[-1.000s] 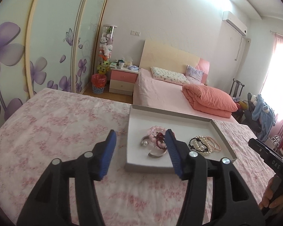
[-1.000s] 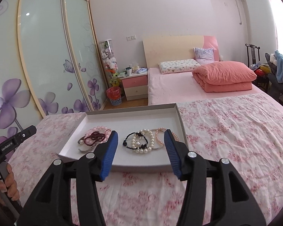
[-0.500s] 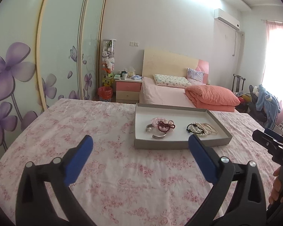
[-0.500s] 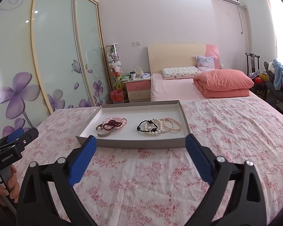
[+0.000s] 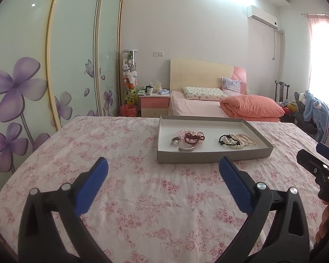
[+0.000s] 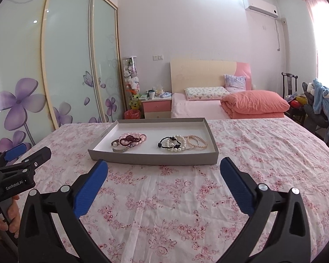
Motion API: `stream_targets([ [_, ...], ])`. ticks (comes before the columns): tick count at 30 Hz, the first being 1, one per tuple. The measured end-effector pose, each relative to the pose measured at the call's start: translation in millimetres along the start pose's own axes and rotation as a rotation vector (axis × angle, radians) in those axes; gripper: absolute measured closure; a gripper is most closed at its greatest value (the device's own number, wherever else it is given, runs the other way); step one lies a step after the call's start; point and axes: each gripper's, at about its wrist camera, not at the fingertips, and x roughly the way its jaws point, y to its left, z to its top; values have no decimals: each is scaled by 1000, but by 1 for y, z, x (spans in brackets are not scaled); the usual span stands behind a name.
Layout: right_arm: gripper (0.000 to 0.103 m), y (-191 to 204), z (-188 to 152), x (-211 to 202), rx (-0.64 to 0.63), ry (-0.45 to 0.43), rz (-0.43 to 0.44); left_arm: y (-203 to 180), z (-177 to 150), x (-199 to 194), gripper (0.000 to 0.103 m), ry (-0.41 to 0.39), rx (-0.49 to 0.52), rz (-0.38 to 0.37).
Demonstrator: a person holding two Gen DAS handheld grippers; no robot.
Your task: Organize jewelry
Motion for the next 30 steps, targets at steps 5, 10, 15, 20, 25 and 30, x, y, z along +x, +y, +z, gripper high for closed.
stream_targets([
  [5,2,-1,2,-4,11,-16,5,3,-2,-3,4,-12,-20,3],
  [10,2,-2,1,-3,18,-12,3,5,-2,-4,4,-14,-29,3],
  [15,2,-4,2,-3,24,-12,1,3,-1,-6,4,-21,-21,-2],
  [20,2,-4,2,-2,26,-5,7,0,-1,-6,4,-16,-12,-6],
  [25,2,-2,3,-2,23,-2,11,-2,-1,-4,4,-11,-9,-9],
  [30,2,-1,2,-1,24,2,10,-3,-1,-3,4,-7,-8,-10],
])
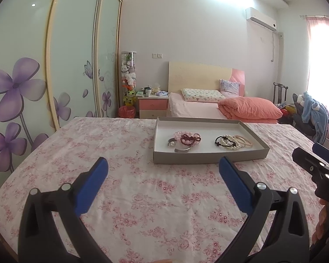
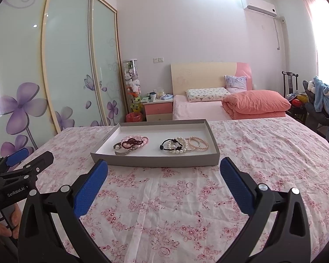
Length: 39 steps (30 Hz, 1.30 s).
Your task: Organize jewelry
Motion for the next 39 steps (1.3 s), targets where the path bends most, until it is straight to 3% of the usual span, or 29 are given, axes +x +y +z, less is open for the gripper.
stream_targets([
  [39,2,2,-4,6,10,15,9,-3,-4,6,4,27,0,-2],
])
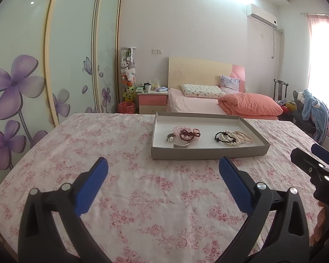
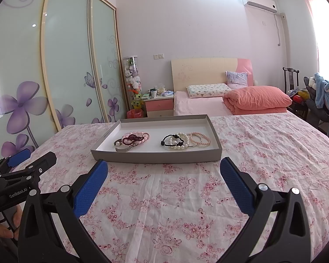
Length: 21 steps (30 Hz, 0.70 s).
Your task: Organize jewelry
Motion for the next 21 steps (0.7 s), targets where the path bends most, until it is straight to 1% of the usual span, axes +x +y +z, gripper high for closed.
stream_targets([
  [21,2,-1,-2,0,3,3,1,1,1,2,4,12,-11,-5],
])
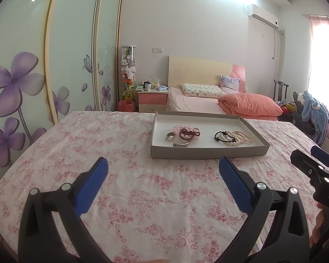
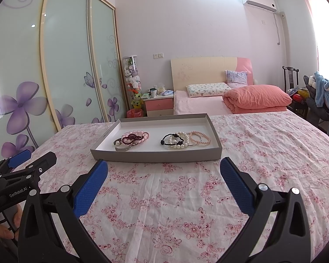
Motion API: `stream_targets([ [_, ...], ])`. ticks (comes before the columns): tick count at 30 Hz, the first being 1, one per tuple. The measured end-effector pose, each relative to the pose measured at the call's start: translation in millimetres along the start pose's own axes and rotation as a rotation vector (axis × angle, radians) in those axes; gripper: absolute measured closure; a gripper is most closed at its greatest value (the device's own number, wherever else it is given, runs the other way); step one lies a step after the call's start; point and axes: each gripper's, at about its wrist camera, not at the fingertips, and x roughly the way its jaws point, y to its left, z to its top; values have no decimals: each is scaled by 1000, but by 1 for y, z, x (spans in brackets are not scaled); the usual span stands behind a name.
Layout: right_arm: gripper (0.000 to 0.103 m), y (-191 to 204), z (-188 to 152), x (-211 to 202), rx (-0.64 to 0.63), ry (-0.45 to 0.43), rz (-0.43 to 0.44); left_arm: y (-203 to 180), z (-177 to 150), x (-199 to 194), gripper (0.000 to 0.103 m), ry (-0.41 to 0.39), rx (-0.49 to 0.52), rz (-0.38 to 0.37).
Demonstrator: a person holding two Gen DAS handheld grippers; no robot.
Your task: Organize jewelry
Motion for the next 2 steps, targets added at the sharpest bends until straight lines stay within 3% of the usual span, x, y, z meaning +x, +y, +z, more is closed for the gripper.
stream_targets([
  [2,2,0,0,0,0,0,0,0,0,0,4,3,0,-2],
])
